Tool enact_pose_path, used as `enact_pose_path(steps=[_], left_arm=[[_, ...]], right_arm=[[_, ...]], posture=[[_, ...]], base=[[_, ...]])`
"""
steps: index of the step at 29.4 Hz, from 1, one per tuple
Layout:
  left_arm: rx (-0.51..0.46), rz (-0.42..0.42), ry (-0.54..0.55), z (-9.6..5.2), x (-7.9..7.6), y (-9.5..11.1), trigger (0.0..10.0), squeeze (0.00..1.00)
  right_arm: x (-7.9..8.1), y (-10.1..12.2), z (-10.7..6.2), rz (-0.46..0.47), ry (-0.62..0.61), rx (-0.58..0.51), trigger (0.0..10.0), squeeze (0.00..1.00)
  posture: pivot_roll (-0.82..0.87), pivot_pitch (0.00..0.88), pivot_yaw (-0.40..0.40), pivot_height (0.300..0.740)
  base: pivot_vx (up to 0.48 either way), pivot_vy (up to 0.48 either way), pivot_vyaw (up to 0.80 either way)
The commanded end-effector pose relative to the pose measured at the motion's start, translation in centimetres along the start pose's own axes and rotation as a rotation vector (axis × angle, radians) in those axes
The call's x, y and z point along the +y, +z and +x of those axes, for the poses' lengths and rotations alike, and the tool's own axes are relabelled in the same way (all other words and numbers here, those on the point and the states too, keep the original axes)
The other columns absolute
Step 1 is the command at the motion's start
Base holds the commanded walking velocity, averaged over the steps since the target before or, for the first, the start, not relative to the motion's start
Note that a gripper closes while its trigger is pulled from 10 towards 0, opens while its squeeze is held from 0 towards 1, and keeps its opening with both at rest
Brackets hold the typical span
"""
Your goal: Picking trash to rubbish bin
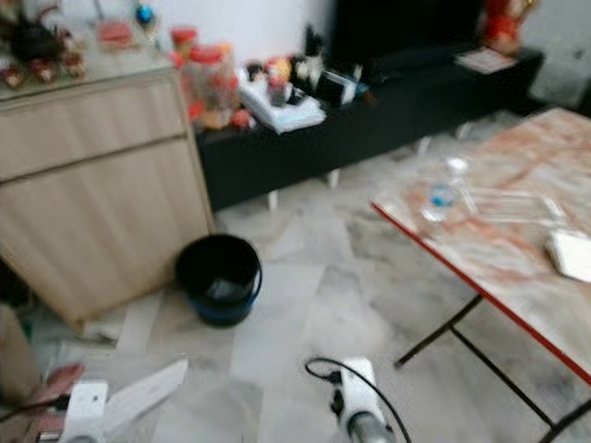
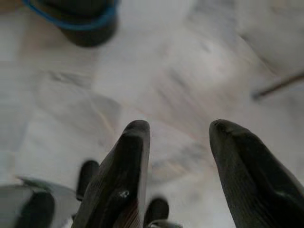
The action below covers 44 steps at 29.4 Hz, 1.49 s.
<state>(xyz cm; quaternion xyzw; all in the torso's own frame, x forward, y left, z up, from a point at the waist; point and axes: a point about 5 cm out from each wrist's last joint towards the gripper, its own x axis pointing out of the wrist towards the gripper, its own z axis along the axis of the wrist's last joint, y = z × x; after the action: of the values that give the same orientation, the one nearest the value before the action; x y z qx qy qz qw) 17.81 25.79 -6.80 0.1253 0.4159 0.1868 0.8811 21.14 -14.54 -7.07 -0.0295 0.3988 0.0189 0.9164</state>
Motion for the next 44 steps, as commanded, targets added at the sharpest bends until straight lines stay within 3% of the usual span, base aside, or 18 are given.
enact_pose_path(steps=[1, 6, 16, 20, 44], left_arm=[[0.001, -0.016, 0.004, 0.02, -0.05, 0.12, 10.0, 0.0], [-0.01, -0.026, 0.004, 0.02, -0.37, 0.44, 10.0, 0.0], [0.001, -0.027, 0.007, -0.09, -0.28, -0.05, 10.0, 0.0], [0.006, -0.029, 0.01, -0.15, -0.25, -0.29, 10.0, 0.0], [-0.015, -0.01, -0.017, -0.19, -0.97, 0.17, 10.0, 0.0]], right_arm=[[-0.8, -0.68, -0.16, 0.015, -0.021, 0.021, 10.0, 0.0], [-1.42, -0.97, -0.25, 0.029, -0.042, 0.032, 10.0, 0.0], [-1.3, -0.86, -0.21, 0.04, -0.034, 0.03, 10.0, 0.0], [-1.11, -0.85, -0.21, -0.006, -0.021, 0.031, 10.0, 0.0], [-1.02, -0.9, -0.2, -0.01, -0.007, 0.036, 10.0, 0.0]], posture=[[0.15, 0.096, 0.019, 0.74], [0.16, 0.097, 0.008, 0.74], [0.16, 0.106, 0.004, 0.74], [0.16, 0.106, 0.003, 0.74], [0.15, 0.075, -0.001, 0.74]], base=[[0.382, 0.0, 0.8], [0.358, 0.0, 0.12], [0.326, 0.0, 0.0], [0.378, 0.0, 0.0], [0.298, 0.0, 0.1]])
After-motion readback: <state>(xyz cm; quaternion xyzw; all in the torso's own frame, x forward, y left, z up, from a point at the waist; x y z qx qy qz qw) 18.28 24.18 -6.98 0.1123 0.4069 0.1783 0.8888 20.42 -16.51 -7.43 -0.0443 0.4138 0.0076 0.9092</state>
